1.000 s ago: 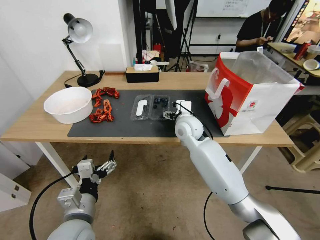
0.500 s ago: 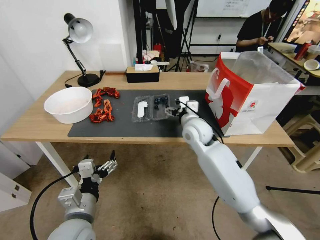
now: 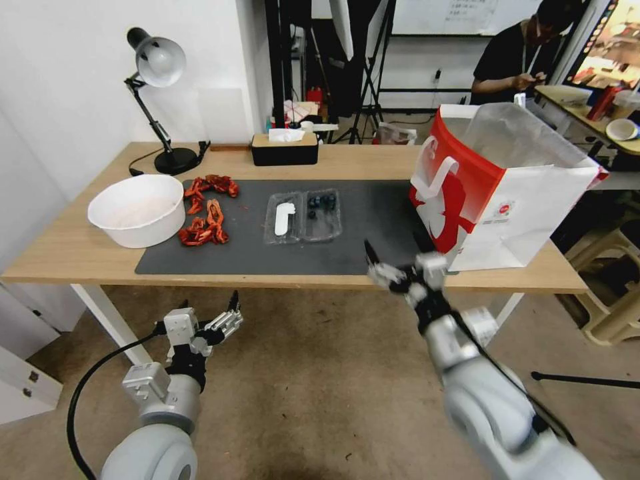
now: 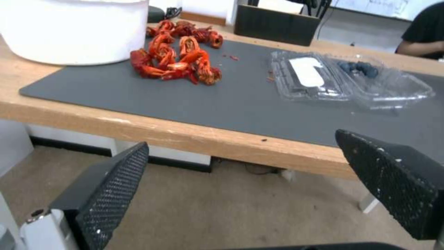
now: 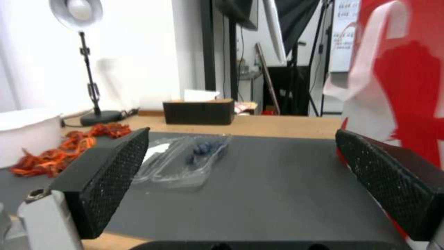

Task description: Close the takeout container lid, then place the container into the takeout bag.

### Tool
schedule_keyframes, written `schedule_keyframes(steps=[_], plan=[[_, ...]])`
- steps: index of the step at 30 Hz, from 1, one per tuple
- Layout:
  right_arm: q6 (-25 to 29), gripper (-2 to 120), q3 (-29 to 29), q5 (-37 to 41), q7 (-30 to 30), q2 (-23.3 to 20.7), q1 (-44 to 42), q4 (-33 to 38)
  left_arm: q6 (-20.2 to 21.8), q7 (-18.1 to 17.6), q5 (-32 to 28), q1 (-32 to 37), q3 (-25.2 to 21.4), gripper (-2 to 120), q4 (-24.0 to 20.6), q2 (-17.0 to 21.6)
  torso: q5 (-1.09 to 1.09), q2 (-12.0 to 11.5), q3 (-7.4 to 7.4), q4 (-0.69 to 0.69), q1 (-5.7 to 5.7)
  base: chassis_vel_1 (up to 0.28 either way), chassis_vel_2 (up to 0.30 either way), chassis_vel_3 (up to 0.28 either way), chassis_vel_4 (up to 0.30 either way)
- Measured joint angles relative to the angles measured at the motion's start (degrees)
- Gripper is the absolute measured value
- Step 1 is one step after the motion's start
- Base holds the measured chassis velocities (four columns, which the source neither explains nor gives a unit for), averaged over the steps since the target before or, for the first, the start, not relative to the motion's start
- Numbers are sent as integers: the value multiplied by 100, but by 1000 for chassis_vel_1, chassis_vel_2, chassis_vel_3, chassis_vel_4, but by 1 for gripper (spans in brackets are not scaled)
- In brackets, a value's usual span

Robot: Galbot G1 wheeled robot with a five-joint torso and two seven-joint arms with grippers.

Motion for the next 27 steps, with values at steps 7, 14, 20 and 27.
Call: schedule_keyframes(steps=[7, 14, 20, 27], plan=[[813, 100, 115, -752, -184, 425, -1355, 145, -36, -2, -467, -138, 152, 100, 23, 22, 0, 0, 1, -5, 0, 0, 0, 0, 0], [955, 100, -145, -901, -195, 478, -1446, -59, -131, -366, -2147, -485, 239, 100, -107, 28, 0, 0, 2, -2, 1, 0, 0, 0, 0], [981, 100, -171, -933, -199, 561, -1476, -196, -90, -896, -4657, -1564, 474, 100, 6, 226, 2, -1, 2, -5, 2, 0, 0, 0, 0], [994, 100, -116, -1073, -195, 725, -1552, -249, -182, -1309, -5524, -2509, 1050, 100, 843, 236, 1, -1, 3, -3, 2, 0, 0, 0, 0]])
